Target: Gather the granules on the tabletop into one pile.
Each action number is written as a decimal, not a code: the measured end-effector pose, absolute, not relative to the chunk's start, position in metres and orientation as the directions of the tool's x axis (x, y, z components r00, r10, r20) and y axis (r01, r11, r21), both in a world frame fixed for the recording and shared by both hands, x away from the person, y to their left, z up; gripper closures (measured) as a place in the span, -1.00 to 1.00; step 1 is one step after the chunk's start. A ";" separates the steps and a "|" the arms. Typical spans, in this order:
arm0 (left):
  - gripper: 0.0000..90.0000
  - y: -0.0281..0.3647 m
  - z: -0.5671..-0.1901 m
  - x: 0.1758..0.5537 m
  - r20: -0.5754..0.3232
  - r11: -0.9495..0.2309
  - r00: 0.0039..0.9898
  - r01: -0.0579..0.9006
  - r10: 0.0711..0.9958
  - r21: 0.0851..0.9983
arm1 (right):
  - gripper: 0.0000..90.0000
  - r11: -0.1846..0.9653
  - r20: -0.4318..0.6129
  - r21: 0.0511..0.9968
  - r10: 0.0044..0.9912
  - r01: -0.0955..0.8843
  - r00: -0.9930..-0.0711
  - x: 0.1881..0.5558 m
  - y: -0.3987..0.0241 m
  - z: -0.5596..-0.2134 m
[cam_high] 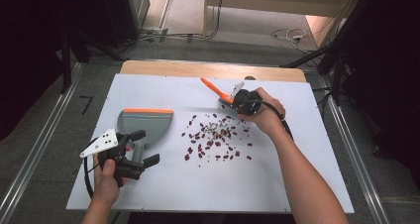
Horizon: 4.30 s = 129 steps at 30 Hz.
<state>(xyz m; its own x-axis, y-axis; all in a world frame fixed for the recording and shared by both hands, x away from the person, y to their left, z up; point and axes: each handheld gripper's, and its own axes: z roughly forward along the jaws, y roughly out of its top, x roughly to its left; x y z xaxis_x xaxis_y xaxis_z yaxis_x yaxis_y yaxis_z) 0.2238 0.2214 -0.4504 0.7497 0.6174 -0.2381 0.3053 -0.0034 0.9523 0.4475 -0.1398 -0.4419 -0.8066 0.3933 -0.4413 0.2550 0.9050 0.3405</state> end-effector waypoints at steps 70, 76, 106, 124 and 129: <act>-0.99 0.222 -0.451 0.225 -0.245 -0.010 0.738 0.323 0.629 0.946 | 0.53 0.958 -0.437 0.263 0.221 0.111 -0.872 0.417 -0.063 -0.439; -0.99 0.222 -0.450 0.225 -0.243 -0.009 0.739 0.319 0.629 0.948 | 0.53 0.973 -0.439 0.218 0.162 0.070 -0.884 0.404 -0.060 -0.440; -0.99 0.229 -0.450 0.224 -0.250 0.009 0.726 0.318 0.641 0.948 | 0.53 0.976 -0.426 0.216 0.076 -0.020 -0.902 0.388 -0.038 -0.439; -0.99 0.228 -0.450 0.225 -0.247 0.004 0.724 0.320 0.644 0.947 | 0.53 0.966 -0.391 0.229 -0.020 -0.118 -0.920 0.350 -0.061 -0.435; -0.99 0.229 -0.450 0.225 -0.248 0.006 0.722 0.320 0.646 0.948 | 0.53 0.935 -0.350 0.355 0.125 -0.008 -0.928 0.353 -0.061 -0.414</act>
